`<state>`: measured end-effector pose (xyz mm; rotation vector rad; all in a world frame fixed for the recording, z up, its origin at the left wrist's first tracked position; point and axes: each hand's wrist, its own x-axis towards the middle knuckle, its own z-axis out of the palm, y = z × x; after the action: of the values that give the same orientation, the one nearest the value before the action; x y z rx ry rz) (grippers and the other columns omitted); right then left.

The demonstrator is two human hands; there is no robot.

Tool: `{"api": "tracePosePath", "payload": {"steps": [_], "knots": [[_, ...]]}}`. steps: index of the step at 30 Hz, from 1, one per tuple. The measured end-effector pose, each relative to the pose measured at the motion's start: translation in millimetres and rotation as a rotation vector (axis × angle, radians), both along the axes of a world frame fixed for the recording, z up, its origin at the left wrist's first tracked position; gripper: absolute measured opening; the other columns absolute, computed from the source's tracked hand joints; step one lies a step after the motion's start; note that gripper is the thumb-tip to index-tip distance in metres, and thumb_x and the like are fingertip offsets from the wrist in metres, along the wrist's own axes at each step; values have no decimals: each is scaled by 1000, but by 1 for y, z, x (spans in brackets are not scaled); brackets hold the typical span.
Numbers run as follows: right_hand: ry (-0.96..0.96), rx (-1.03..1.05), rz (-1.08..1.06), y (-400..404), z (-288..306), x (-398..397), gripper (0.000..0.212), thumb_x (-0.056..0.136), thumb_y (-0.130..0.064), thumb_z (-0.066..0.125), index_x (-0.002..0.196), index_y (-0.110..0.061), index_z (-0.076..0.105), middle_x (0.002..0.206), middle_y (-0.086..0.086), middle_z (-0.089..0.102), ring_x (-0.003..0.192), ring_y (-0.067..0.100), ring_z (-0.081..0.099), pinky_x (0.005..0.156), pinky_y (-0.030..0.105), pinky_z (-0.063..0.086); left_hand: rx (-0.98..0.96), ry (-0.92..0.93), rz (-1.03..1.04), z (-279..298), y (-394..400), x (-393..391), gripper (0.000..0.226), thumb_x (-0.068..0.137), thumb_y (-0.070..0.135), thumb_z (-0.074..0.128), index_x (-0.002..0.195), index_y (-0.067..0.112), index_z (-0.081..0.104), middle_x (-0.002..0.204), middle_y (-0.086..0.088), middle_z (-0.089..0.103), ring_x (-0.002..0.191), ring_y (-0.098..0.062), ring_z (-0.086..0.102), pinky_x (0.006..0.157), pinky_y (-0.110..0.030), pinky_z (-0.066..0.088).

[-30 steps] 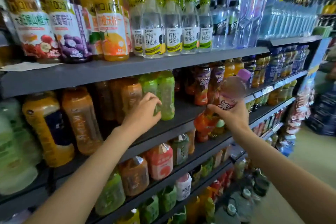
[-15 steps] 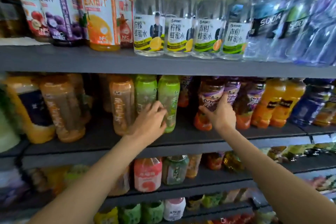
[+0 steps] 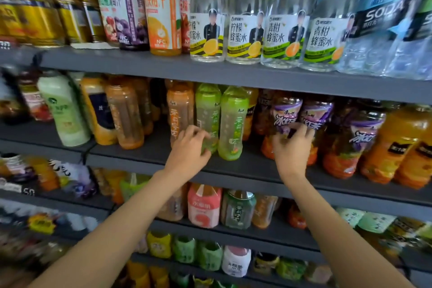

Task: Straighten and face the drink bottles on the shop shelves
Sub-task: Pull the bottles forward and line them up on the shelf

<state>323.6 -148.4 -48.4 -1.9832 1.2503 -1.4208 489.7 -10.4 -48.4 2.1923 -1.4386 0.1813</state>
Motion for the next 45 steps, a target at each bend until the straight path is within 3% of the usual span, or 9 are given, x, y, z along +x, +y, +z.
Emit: {"api": "tracePosePath", "payload": {"steps": [3,6,10,13,18,23,30,38,45], "knots": [[8,-145,220,15,8,12,18,85,-4,60,102,1,55,101,11,55,70,22,56,69,37,50,15,75,66,-2,14,4,32,90,19,55,122,14,52,128,-4,40,124,-23,37,100,-33,34],[106,-163,449,31,21,36,13,86,-9,62,97,-3,60,85,2,61,66,15,57,66,29,49,25,137,131,-1,25,7,35,91,19,55,124,10,49,128,-7,39,121,-26,39,97,-35,37],[229,-169,637,53,19,70,22,88,-21,64,104,-7,59,94,-2,63,67,5,55,67,25,51,12,166,146,0,45,12,37,91,18,54,127,11,47,125,-5,39,119,-24,41,97,-33,38],[286,-90,692,67,7,87,29,87,-22,65,110,-7,56,104,2,61,78,9,55,69,37,55,12,177,180,-1,65,23,35,92,19,52,127,14,47,126,-2,38,119,-20,41,94,-30,39],[340,-117,628,88,7,111,37,86,-29,65,115,-10,53,113,3,60,81,18,57,71,29,47,-26,322,261,0,100,57,42,93,19,54,132,15,38,129,-2,42,95,-15,55,81,-33,49],[365,-134,653,116,22,162,51,84,-34,68,124,-10,49,120,4,57,98,23,59,79,37,51,-56,443,309,-8,127,98,52,92,21,55,136,9,30,128,-8,46,101,-23,57,78,-34,47],[291,295,538,155,18,272,86,79,-40,72,142,-6,25,139,16,43,110,36,57,84,49,53,-80,470,227,-3,185,174,58,92,15,54,141,13,24,128,-6,45,88,-13,52,75,-28,41],[258,446,376,164,1,302,65,78,-43,72,124,-9,40,115,8,58,99,33,61,75,47,56,-16,454,112,-10,195,225,55,92,16,54,140,13,26,125,-3,46,84,-13,54,74,-25,39],[281,366,76,163,-9,300,67,86,-37,64,130,1,31,131,21,46,115,40,51,89,45,45,12,432,-22,-15,161,225,50,92,17,54,136,14,29,125,-3,46,96,-21,57,86,-39,49]]}}
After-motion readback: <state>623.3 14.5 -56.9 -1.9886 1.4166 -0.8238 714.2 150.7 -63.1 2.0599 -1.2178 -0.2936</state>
